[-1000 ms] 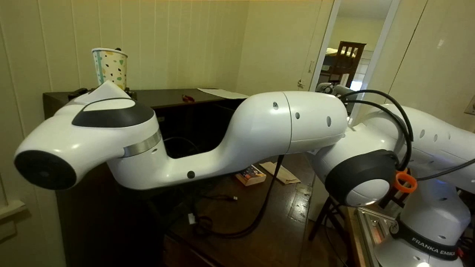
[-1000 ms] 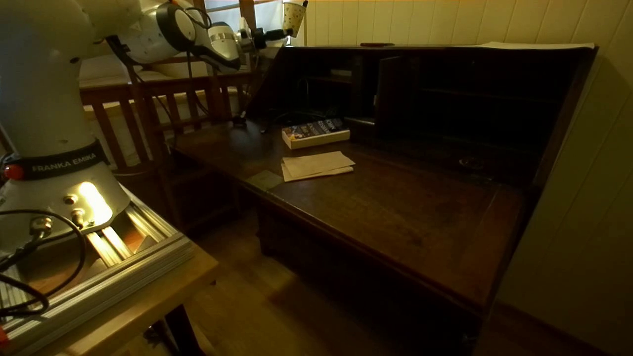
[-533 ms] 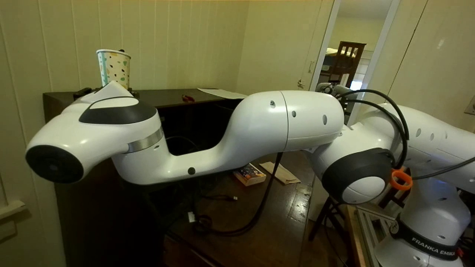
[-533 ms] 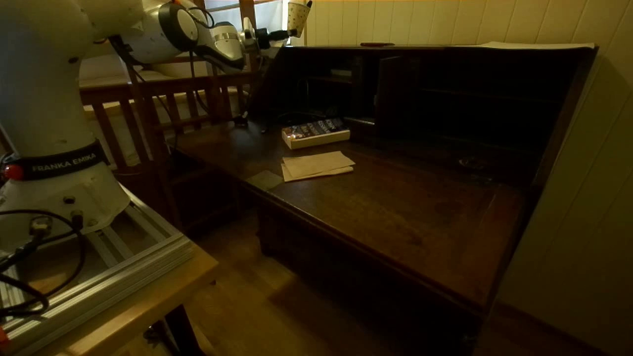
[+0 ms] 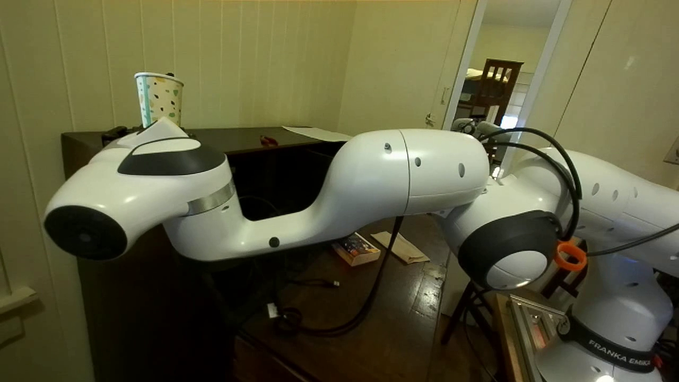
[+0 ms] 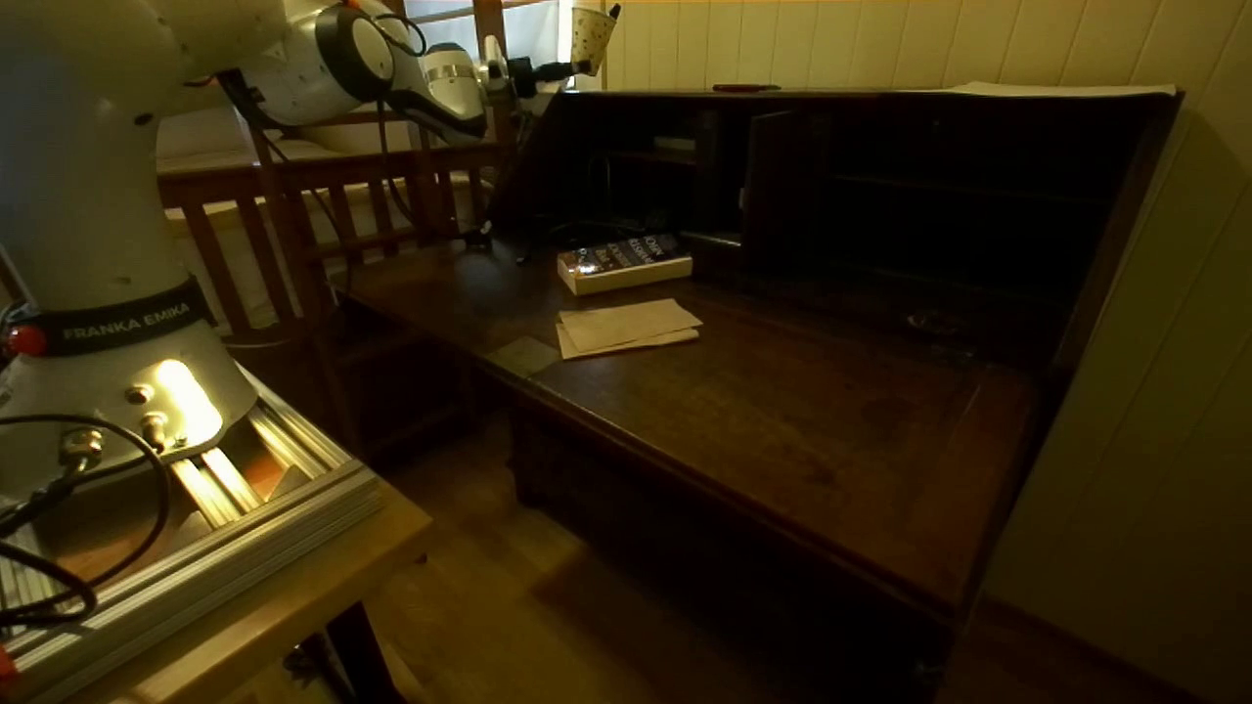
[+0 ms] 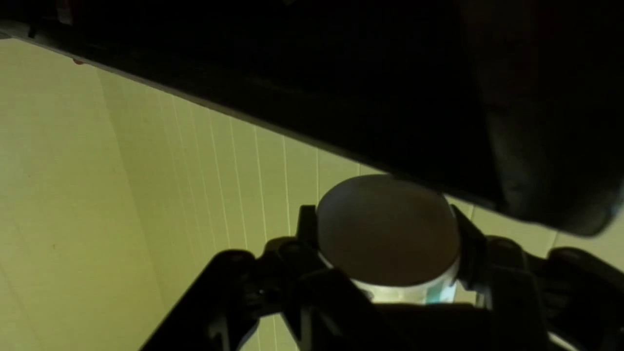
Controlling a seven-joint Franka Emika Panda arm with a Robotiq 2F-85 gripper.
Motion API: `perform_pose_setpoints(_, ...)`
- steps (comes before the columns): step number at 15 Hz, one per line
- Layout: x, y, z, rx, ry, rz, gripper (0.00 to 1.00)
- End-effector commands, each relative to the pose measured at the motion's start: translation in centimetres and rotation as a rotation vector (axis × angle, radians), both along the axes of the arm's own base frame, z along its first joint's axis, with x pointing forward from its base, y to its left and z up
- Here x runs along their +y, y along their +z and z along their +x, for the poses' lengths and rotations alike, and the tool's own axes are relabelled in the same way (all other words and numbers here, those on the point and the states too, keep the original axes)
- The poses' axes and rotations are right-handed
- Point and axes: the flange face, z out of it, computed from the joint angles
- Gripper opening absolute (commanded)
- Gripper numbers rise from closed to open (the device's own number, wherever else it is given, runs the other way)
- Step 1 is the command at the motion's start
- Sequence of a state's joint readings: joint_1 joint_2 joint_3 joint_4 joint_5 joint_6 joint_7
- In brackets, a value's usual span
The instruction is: Make the cup stand
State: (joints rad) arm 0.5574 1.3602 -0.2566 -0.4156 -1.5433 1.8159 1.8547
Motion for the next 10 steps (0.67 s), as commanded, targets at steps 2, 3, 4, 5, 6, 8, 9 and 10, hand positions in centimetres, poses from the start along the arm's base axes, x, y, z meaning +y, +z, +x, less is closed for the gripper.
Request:
perform_pose_setpoints(2,1.1,0.8,-0.7,0.003,-0.011,0.022,0.39)
perform_pose_setpoints(3,1.5,1.1,-1.1,0.002,-0.028,0.025,0.39)
perform_pose_setpoints(4,1.6,1.3,-1.7,-0.003,-0.084,0.025,0.39)
perform_pose_setpoints(5,1.4,1.6,-2.4,-0.010,-0.151,0.027,0.39)
perform_pose_setpoints(6,1.2,1.8,-3.0,-0.016,-0.207,0.037,0.39)
perform_pose_setpoints(8,0.6,2.1,-3.9,-0.004,-0.308,0.035,0.39)
perform_pose_setpoints(9,0.9,1.4,-3.3,-0.035,-0.242,0.015,0.39)
perform_pose_setpoints(10,1.0,1.4,-3.5,-0.035,-0.253,0.014,0.64)
